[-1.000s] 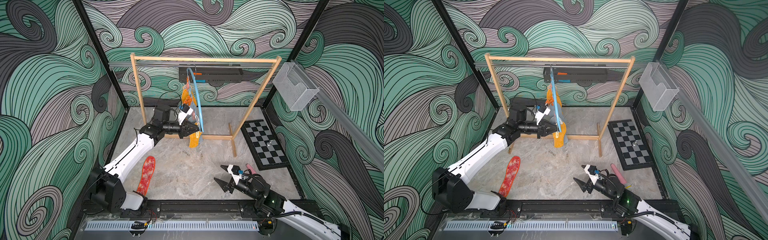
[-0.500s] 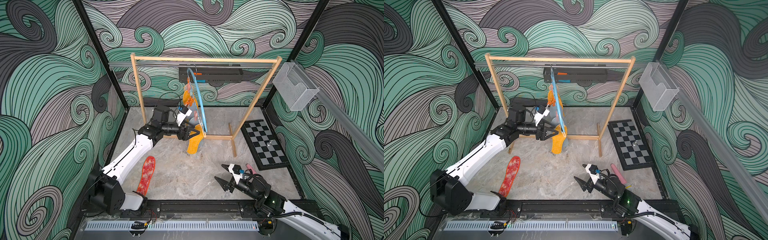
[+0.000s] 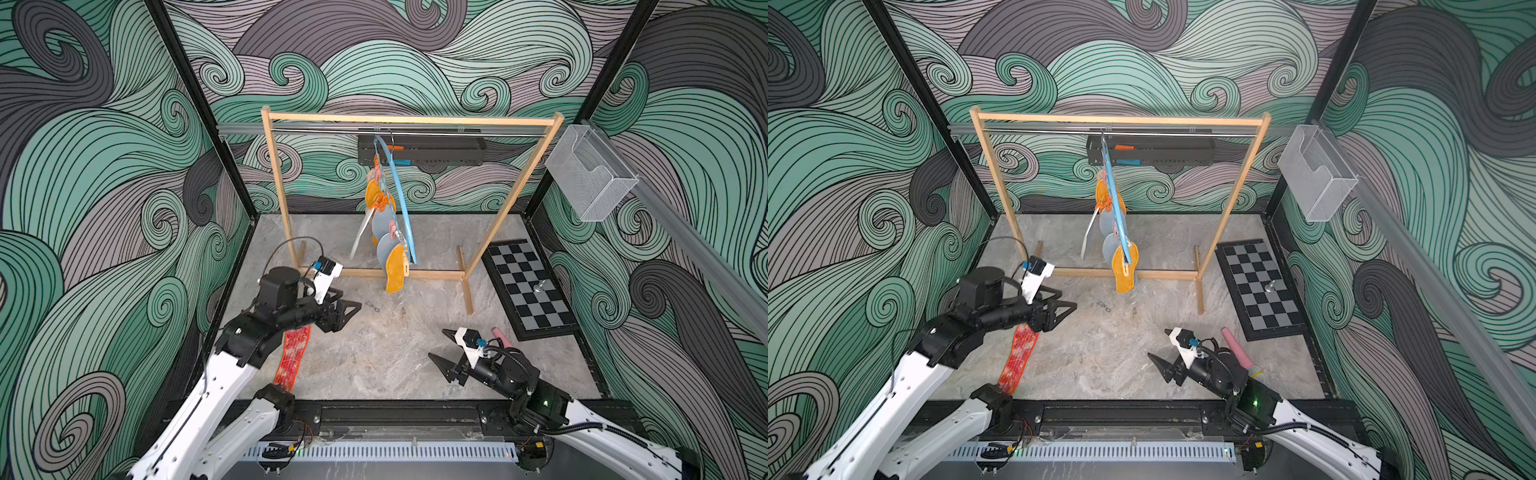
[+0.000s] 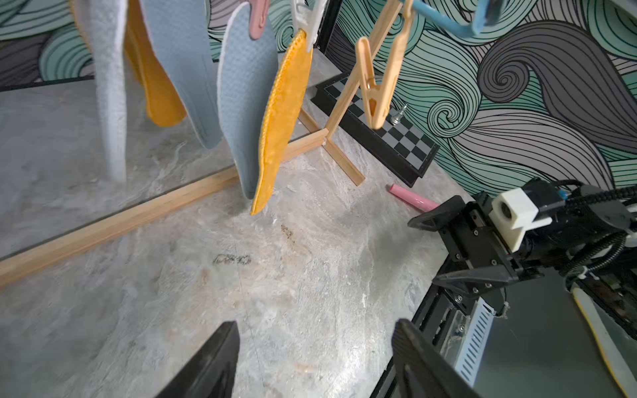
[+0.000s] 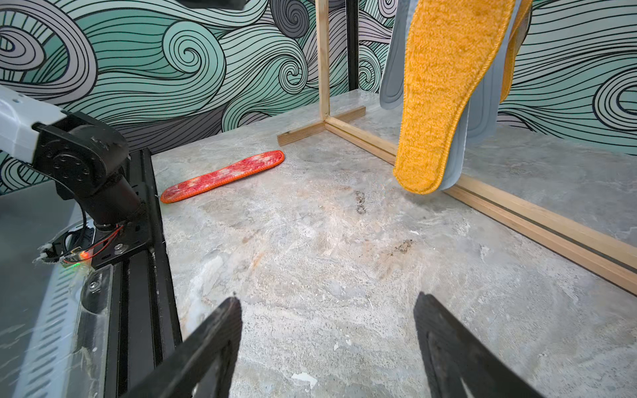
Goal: Take the shoe insoles off the hanger
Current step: Remove the insole from the hanger.
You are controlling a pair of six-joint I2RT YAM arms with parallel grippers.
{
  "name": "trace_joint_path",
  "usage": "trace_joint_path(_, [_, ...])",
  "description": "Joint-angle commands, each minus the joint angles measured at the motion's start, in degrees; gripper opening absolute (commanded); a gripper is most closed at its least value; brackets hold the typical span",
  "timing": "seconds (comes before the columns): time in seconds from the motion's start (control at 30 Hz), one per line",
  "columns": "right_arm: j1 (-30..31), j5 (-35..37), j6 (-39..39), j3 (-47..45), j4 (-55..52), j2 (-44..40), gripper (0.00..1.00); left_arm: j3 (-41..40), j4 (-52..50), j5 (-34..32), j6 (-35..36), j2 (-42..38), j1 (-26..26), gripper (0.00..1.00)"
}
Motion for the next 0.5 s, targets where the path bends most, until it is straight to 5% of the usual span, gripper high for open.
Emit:
trace_joint_path(0.0, [-0.1,0.7,-0.2,-1.1,2.3,1.0,0.79,-1.9,-6.6,-8.2,-2.2,-9.3,0.1,0.72])
trace_joint_path(0.27, [-0.2,0.2,-0.2,-1.2,3.0,1.9,0.79,-7.2,-4.7,-10.0,-3.5,-26.3,0.0,0.75])
trace_joint_path(0.47, [-0.1,-5.4,-2.0,-1.4,4.9,3.9,0.84,-6.7,-6.5,-11.7,-3.9,-28.3,0.0,0.8])
